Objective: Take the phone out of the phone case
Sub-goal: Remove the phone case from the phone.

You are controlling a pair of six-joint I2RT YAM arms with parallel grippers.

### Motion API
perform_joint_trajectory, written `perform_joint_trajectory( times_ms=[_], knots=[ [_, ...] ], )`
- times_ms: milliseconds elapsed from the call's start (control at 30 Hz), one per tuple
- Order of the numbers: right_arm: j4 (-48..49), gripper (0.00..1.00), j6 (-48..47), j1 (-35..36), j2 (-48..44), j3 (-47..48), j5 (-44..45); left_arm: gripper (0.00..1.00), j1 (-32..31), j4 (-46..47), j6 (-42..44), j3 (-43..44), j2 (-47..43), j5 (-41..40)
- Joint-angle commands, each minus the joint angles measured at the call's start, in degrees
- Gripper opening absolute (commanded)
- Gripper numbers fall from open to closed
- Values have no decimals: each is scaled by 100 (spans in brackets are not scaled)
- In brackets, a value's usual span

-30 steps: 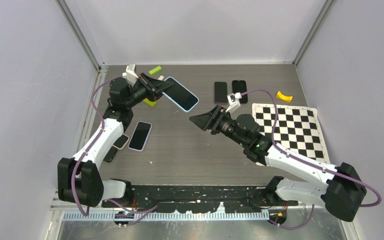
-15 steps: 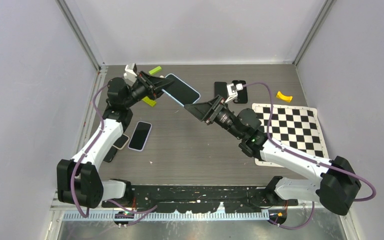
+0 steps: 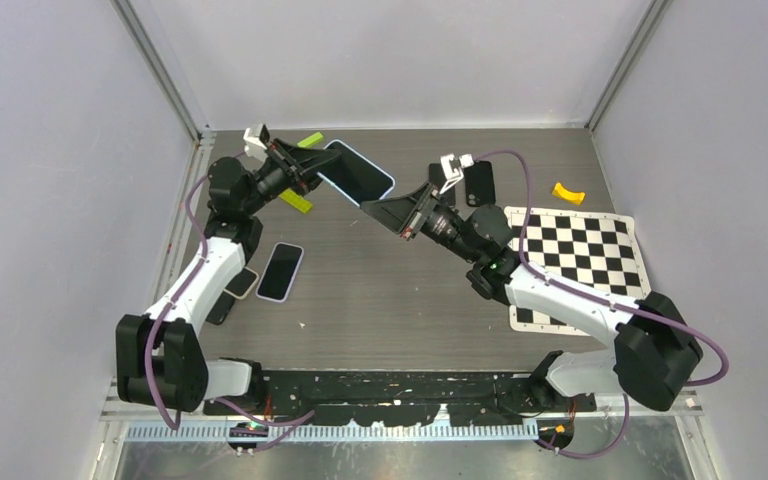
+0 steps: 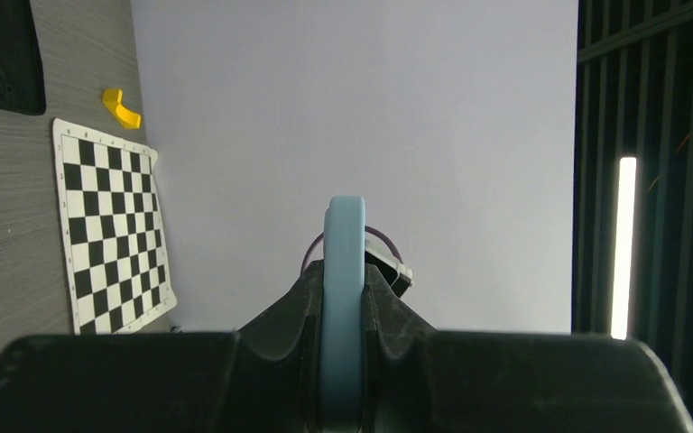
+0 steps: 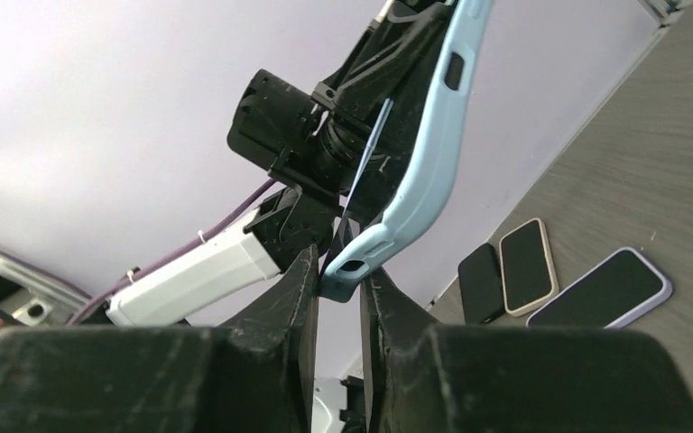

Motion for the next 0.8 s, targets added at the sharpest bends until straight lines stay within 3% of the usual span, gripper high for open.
perform_joint_trajectory(
  times_ms=[0, 167, 267, 400, 567, 767],
  knots=[
    [216, 6, -1282, 32, 477, 355, -1507, 0, -118, 914, -1135, -181, 10, 601],
    [-680, 1, -2174, 108, 423, 777, -2017, 0, -123, 1040, -1373, -456, 197, 766],
    [-1781, 1, -3034, 186, 209, 1006, -1924, 0, -143, 1148, -1488, -523, 346, 827],
    [-2525, 1, -3696, 216, 4, 1218, -1639, 0, -212, 1586, -1834, -574, 602, 879],
    [-2854, 1, -3947, 216, 20, 1373, -1328, 0, -281, 1811, -1970, -618, 710, 832],
    [-2435, 1, -3604, 216, -61, 1079, -852, 0, -268, 2013, -1948, -641, 675, 690]
  ],
)
